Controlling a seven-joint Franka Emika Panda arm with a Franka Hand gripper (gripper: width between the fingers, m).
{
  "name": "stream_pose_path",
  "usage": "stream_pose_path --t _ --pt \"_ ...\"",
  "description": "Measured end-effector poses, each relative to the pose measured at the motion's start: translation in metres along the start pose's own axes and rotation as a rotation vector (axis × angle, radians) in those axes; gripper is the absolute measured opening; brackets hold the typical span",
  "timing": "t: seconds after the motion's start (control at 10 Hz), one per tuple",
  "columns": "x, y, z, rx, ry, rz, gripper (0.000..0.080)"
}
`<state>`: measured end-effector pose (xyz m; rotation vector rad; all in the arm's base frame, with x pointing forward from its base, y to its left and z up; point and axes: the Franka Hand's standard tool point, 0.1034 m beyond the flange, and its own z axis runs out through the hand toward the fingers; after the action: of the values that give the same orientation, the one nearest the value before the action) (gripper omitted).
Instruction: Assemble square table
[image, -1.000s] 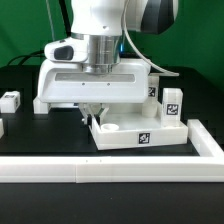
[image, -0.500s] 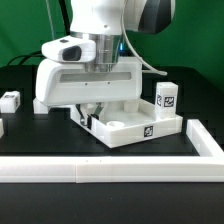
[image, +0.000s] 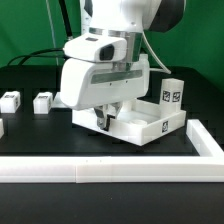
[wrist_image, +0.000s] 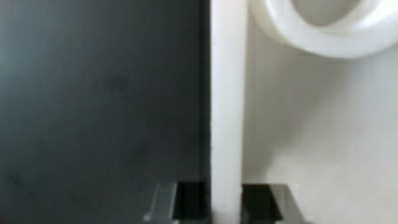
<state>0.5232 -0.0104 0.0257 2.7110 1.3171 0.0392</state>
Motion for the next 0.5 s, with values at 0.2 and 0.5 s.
stream_pose_path --t 0.2,0.5 --pt "-0.002 0.002 0.000 -0.004 -0.006 -0.108 0.0064" --pt "0.008 0.003 -0.003 -0.020 -0.013 -0.340 0.0064"
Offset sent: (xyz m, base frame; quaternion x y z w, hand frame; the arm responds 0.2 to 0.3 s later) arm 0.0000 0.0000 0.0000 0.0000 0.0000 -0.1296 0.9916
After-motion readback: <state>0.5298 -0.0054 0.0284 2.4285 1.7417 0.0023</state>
